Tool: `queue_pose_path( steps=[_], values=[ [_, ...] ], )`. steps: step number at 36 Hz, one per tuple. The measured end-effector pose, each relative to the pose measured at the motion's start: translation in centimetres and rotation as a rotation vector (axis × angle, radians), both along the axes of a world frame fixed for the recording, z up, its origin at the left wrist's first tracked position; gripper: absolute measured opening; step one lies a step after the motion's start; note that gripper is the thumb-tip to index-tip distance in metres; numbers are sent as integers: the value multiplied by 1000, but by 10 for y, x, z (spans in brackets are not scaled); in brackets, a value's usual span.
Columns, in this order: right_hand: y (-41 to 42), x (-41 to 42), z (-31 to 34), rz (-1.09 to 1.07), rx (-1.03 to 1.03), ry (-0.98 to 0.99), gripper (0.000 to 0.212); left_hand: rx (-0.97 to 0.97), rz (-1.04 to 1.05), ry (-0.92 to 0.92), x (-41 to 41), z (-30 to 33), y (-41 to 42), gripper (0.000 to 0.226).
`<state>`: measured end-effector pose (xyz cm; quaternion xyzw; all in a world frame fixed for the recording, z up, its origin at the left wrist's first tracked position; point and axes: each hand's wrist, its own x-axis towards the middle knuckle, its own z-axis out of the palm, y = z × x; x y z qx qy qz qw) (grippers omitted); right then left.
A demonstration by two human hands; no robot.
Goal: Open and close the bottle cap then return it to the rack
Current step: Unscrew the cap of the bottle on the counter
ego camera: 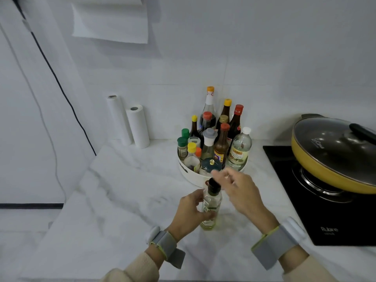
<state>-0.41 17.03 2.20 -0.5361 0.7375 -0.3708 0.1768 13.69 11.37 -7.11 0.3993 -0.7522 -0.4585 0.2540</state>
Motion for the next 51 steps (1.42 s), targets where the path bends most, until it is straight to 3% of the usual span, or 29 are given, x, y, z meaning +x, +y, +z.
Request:
queue_pose_path(
  steps=[5, 10, 13, 15, 18, 27, 33, 36, 42, 45, 51],
  values=[
    [-7, -11, 22, -82, -105, 137, 70, 36, 31, 152, -13, 10, 4, 67],
    [-13, 15, 24, -58, 178, 549, 84, 64, 102, 271, -30, 6, 9, 46],
    [-18, 27, 18, -68, 234, 718, 70, 95, 128, 314, -37, 0, 13, 37],
    [-22, 32, 14, -73, 210, 750, 53, 86, 127, 345, -39, -1, 13, 53],
    [-25, 34, 5, -74, 178, 736, 38, 87, 107, 379, -40, -1, 12, 71],
    [-32, 21, -14, 43, 1, 656, 40, 165, 65, 391, -40, -10, 3, 77],
    [-43, -1, 1, 480, 4, 676, 44, 216, 12, 368, -39, -16, -3, 42],
    [-42, -5, 11, 522, 95, 726, 49, 222, 10, 336, -38, -15, -2, 21],
    [-21, -5, 19, 362, 172, 592, 40, 216, -43, 287, -38, -12, -6, 34],
    [-24, -17, 8, 445, 240, 479, 29, 214, -77, 276, -39, -11, -6, 42],
    [-32, -22, 22, 644, 287, 361, 18, 228, -88, 312, -36, -12, -9, 31]
  ],
)
